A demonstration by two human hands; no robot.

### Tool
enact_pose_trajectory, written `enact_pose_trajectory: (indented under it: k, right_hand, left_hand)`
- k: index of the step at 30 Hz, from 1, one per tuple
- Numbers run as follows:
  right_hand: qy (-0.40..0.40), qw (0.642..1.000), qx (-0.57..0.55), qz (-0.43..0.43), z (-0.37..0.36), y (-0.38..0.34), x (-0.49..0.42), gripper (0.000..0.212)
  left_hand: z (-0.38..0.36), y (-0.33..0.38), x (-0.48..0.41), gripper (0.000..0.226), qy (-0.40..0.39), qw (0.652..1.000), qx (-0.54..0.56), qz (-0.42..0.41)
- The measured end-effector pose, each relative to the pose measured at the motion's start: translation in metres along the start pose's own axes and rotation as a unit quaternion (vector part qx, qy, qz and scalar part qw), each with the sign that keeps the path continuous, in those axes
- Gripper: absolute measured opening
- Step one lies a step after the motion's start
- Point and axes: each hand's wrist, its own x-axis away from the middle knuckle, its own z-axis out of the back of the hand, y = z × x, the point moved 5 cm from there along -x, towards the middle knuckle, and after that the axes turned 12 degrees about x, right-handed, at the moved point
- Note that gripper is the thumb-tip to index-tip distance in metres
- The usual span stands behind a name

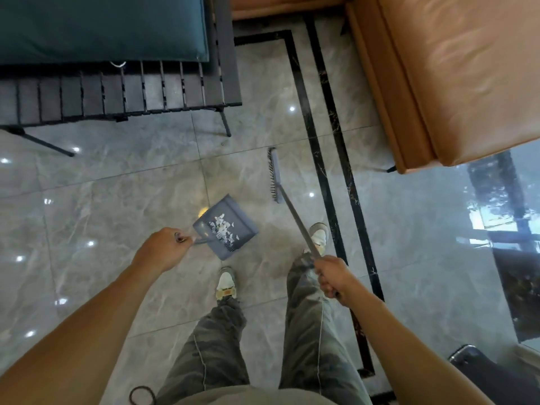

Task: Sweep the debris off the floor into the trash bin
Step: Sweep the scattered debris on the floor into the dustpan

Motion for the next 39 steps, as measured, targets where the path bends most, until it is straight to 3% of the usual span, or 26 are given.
enact_pose_trajectory:
  k: [11,17,20,25,32,39]
  right_hand:
    - [-0.055,0.996,0.064,0.040,0.177,-0.055,-0.037,0.008]
    - [-0.043,0.992,0.104,0.050,0.230,-0.092,-0.055,0.013]
    - [-0.013,0.985,0.159,0.067,0.239,-0.125,-0.071,0.024]
    - [0.039,0.955,0.275,0.106,0.245,-0.199,-0.103,0.023]
    - [0.126,0.854,0.459,0.208,0.221,-0.355,-0.172,0.024]
    - [0.105,0.830,0.509,0.203,0.160,-0.492,-0.248,0.034]
  left_hand:
    - [-0.045,0.146,-0.009,0.046,0.076,0.995,0.011,0.059]
    - [-0.043,0.196,-0.024,0.039,0.116,0.988,0.062,0.079]
    - [-0.040,0.209,-0.032,0.040,0.128,0.986,0.060,0.088]
    - [-0.031,0.211,-0.046,0.041,0.154,0.980,0.072,0.102]
    - [-0.019,0.187,-0.074,0.045,0.176,0.966,0.142,0.127]
    - [-0.005,0.175,-0.098,0.050,0.148,0.964,0.167,0.141]
